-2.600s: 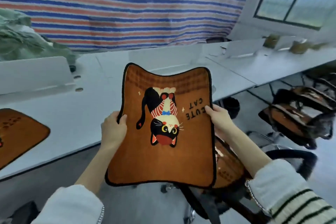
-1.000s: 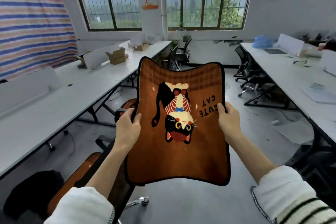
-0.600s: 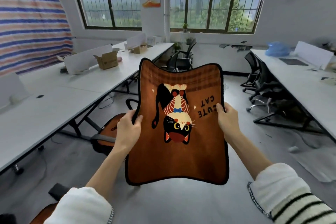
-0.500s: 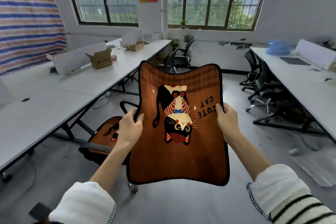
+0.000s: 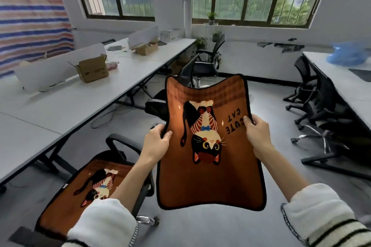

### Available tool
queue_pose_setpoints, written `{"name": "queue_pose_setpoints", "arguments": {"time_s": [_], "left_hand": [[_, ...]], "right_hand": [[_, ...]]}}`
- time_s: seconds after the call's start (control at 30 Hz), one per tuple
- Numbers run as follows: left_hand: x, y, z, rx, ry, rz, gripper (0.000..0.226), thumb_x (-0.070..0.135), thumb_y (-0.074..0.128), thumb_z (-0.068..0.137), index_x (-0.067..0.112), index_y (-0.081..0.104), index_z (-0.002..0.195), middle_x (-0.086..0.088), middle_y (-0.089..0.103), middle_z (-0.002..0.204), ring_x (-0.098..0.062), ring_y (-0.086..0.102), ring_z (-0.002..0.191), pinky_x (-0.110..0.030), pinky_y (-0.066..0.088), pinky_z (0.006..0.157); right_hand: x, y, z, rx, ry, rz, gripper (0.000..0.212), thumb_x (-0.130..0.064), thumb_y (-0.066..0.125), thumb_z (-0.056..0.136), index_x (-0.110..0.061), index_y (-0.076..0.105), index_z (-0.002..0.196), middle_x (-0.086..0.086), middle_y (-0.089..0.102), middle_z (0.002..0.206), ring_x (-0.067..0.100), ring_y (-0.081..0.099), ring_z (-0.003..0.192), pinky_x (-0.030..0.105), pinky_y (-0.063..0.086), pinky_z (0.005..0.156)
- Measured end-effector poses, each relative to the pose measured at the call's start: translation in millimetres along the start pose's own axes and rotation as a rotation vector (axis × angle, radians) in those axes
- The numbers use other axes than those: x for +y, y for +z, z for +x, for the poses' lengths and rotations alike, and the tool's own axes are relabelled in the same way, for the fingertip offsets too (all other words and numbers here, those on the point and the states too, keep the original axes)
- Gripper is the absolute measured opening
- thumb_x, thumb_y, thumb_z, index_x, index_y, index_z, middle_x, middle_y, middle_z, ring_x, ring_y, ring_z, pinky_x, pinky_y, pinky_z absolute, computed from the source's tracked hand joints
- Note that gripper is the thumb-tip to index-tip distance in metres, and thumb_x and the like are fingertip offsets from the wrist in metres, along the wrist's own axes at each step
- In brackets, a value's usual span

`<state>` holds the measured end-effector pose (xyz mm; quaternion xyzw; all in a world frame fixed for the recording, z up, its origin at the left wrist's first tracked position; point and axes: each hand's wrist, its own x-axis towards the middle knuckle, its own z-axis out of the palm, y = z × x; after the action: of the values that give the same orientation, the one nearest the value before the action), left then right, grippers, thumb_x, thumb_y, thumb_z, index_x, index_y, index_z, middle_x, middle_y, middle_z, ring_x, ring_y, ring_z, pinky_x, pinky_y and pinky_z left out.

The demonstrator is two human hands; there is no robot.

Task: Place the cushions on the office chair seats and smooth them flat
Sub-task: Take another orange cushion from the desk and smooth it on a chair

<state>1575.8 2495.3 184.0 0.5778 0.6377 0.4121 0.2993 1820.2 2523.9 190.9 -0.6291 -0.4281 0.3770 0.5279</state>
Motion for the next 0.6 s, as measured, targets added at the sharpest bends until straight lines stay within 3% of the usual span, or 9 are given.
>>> {"name": "queue_pose_setpoints", "arguments": {"time_s": [0.13, 0.2, 0.33, 0.5, 0.6], "left_hand": [[10, 20, 93, 0.073, -0.058, -0.004, 0.020, 0.012, 0.048, 0.096, 0.007, 0.060, 0.111, -0.003, 0.065, 0.095, -0.017, 0.062, 0.085, -0.031, 0.052, 0.078], [9, 23, 133, 0.147, -0.094, 0.004, 0.023, 0.013, 0.048, 0.096, 0.006, 0.059, 0.114, -0.004, 0.066, 0.102, -0.017, 0.062, 0.091, -0.030, 0.050, 0.083], [-18, 21, 223, 0.293, -0.191, 0.045, 0.028, 0.014, 0.046, 0.096, 0.007, 0.058, 0.120, -0.007, 0.066, 0.110, -0.021, 0.061, 0.096, -0.032, 0.048, 0.084], [-66, -3, 357, 0.360, -0.293, 0.023, 0.028, 0.015, 0.047, 0.096, 0.012, 0.060, 0.121, -0.007, 0.065, 0.116, -0.024, 0.061, 0.104, -0.039, 0.049, 0.094], [-76, -17, 406, 0.398, -0.320, 0.034, 0.027, 0.015, 0.047, 0.096, 0.012, 0.059, 0.120, -0.005, 0.063, 0.115, -0.023, 0.060, 0.102, -0.033, 0.047, 0.087]], "right_hand": [[-17, 27, 108, -0.072, 0.013, -0.016, 0.017, -0.023, 0.045, 0.099, -0.018, 0.061, 0.099, 0.010, 0.068, 0.097, 0.030, 0.066, 0.093, 0.050, 0.054, 0.087], [-24, 51, 150, -0.134, 0.021, -0.016, 0.015, -0.023, 0.045, 0.099, -0.020, 0.060, 0.098, 0.010, 0.068, 0.099, 0.030, 0.066, 0.093, 0.049, 0.054, 0.087], [-25, 116, 238, -0.293, 0.050, -0.047, 0.014, -0.019, 0.048, 0.097, -0.020, 0.061, 0.093, 0.013, 0.068, 0.099, 0.032, 0.067, 0.093, 0.049, 0.055, 0.086], [-26, 233, 356, -0.493, 0.062, -0.122, 0.022, -0.010, 0.050, 0.095, -0.018, 0.062, 0.079, 0.015, 0.068, 0.090, 0.032, 0.068, 0.085, 0.045, 0.056, 0.084], [-36, 281, 398, -0.540, 0.057, -0.193, 0.019, -0.007, 0.049, 0.094, -0.016, 0.058, 0.081, 0.010, 0.068, 0.090, 0.027, 0.067, 0.085, 0.042, 0.056, 0.084]]}}
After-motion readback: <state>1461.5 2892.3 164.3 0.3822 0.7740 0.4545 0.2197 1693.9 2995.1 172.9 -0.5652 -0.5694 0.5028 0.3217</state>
